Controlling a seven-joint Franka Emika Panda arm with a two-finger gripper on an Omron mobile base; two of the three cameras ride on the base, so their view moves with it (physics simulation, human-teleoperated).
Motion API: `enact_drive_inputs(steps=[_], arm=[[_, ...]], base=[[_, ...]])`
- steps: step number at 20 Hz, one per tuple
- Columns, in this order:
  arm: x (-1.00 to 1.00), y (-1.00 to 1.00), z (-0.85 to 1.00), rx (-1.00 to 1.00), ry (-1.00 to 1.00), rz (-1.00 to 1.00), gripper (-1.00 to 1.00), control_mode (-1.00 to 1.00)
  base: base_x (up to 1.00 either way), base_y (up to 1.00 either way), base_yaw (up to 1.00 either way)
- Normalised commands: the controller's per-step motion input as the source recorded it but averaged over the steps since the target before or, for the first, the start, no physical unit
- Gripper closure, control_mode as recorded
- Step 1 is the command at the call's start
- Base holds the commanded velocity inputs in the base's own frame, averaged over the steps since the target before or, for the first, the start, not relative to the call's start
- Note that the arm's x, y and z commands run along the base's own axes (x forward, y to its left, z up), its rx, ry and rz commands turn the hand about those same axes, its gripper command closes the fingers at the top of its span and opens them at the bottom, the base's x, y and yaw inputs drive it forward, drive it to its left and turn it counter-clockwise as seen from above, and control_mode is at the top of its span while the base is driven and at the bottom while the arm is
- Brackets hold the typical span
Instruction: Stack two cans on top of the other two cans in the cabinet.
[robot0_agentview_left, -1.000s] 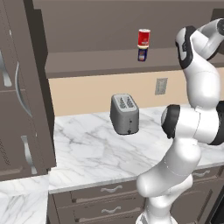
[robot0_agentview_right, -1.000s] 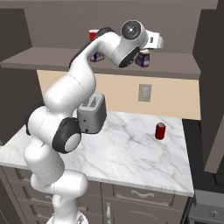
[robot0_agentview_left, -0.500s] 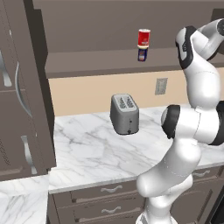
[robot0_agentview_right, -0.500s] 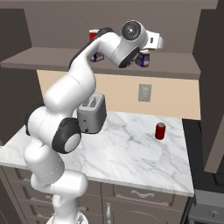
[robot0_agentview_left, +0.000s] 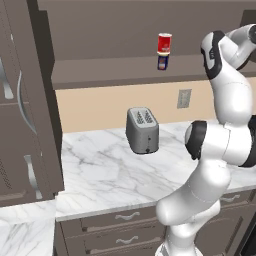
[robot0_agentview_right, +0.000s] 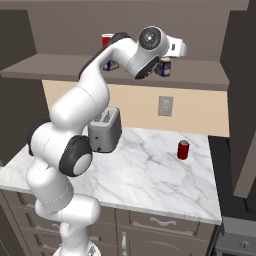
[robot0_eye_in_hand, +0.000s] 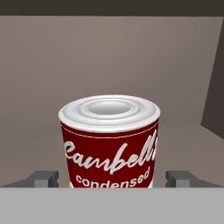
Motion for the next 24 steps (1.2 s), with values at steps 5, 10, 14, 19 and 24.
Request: enact_drive_inputs(steps=[5, 10, 14, 19, 24], arm=[[-0.04, -0.10, -0.03, 0.00, -0.02, 0.00, -1.00, -1.00], [-0.18, -0.17, -0.04, 0.00, 0.00, 0.00, -1.00, -1.00], [-0.40, -0.04, -0.01, 0.00, 0.00, -0.01, -1.00, -1.00], [-0.49, 0.13, -0.04, 0.00, 0.00, 0.00, -1.00, -1.00], [-0.42, 0.22, -0.08, 0.00, 0.00, 0.00, -1.00, -1.00]], base=[[0.00, 0.00, 0.00], [0.00, 0.00, 0.00], [0.00, 0.00, 0.00], [0.00, 0.00, 0.00], [0.00, 0.00, 0.00]])
